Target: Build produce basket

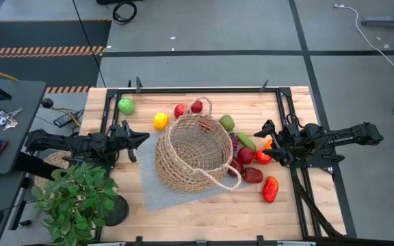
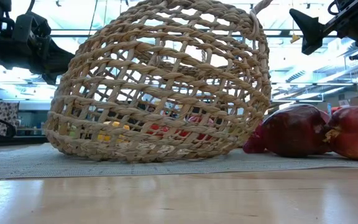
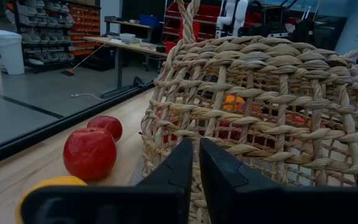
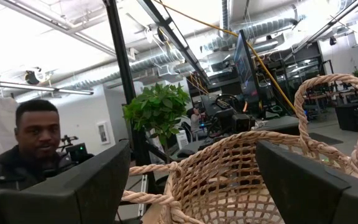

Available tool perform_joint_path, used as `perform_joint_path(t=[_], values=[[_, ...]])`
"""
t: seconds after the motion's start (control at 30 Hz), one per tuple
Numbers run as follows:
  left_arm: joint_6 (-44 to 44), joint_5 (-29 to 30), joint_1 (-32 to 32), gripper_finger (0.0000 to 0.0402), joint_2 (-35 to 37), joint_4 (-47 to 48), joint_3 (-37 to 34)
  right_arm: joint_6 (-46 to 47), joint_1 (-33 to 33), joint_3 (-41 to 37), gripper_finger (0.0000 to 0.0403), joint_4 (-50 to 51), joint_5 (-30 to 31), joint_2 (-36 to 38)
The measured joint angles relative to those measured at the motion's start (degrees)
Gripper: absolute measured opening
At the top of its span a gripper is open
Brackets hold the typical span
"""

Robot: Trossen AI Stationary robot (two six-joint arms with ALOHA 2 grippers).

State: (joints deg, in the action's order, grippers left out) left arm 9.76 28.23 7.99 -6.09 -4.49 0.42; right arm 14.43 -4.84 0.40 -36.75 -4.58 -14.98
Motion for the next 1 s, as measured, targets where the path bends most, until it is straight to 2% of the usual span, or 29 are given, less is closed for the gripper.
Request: perform_joint_path(t=[0.17, 0.3, 0.47, 0.63, 0.9, 1.0], values=[[0.0, 0.0, 0.0, 0.0040, 0.0, 0.0, 0.0, 0.0, 0.0, 0.0, 0.0351, 0.0, 0.1, 0.0], [0.0, 0.0, 0.0, 0.0035, 0.0, 0.0, 0.0, -1.3, 0.0, 0.0, 0.0351, -2.7, 4.7, 0.0], [0.0, 0.0, 0.0, 0.0034, 0.0, 0.0, 0.0, -13.7, 0.0, 0.0, 0.0351, -8.4, 9.8, 0.0], [0.0, 0.0, 0.0, 0.0040, 0.0, 0.0, 0.0, -23.1, 0.0, 0.0, 0.0351, -11.7, 9.5, 0.0], [0.0, 0.0, 0.0, 0.0033, 0.0, 0.0, 0.0, -24.7, 0.1, 0.0, 0.0351, -11.8, 10.4, 0.0], [0.0, 0.0, 0.0, 0.0033, 0.0, 0.0, 0.0, -22.6, 0.1, 0.0, 0.0351, -13.9, 11.4, 0.0]])
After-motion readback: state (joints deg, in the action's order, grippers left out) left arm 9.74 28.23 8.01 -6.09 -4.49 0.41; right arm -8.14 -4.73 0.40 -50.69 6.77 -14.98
